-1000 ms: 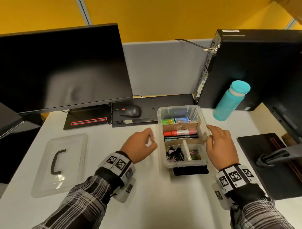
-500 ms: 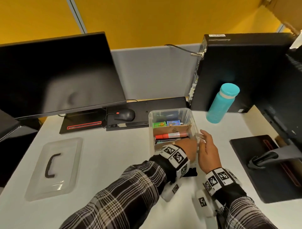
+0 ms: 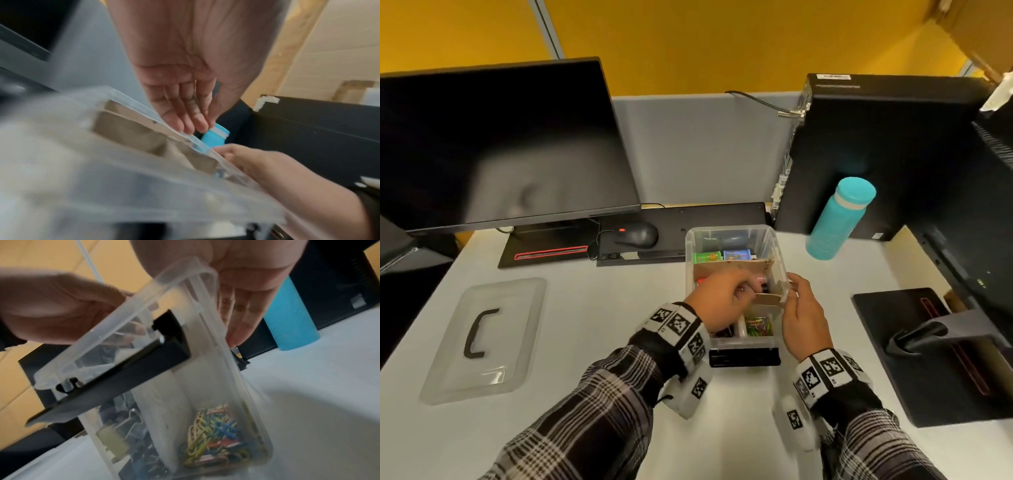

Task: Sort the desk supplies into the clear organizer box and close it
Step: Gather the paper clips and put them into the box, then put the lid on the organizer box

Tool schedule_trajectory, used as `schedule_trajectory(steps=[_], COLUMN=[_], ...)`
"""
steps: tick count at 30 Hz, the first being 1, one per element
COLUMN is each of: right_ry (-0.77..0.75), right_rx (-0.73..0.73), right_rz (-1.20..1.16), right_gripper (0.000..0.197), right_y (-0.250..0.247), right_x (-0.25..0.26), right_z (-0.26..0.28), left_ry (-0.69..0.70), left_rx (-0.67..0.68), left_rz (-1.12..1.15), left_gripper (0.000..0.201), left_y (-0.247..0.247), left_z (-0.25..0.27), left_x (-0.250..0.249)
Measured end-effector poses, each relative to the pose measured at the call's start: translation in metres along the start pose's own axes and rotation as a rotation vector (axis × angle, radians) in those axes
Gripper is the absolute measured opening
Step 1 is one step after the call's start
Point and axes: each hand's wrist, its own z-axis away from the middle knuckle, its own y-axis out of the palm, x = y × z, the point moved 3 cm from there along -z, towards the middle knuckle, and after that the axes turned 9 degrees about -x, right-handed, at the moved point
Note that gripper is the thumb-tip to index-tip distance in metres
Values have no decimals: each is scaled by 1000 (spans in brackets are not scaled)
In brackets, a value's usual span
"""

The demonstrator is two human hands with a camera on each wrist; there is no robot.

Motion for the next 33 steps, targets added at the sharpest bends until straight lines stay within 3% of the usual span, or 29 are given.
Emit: schedule_trajectory(steps=[4,7,10,14,19,25,28,33], right_ry=[-171,-336,-474,-649,-587,-567,-604,-510], right_rx=[-137,-201,-150,75,642,921,1005,1065], right_rz=[115,50,-20,51,226,397,426,376], right_gripper=[42,43,42,44,52,61,62,64], right_y=[-6,-1,31,112,237,314,328,339], right_x=[22,64,109,154,170,185,190,189], right_z=[1,15,34,68,110,139,153,165], left_ry=[-28,-217,-439,-749,-1064,-1150,-1187,-1160], left_rx=[-294,-457,-569,-656,-614,-528,-563,-683], left_rz=[-80,-274,-437,-554,-566,-524,-383,-180], left_gripper=[19,28,37,49,66,65,65,59], left_y=[-55,-101,-149,-213,-261,-277,-278,-281], left_z=[20,45,77,130,187,198,199,206], left_x=[56,106,150,218,293,344,354,360])
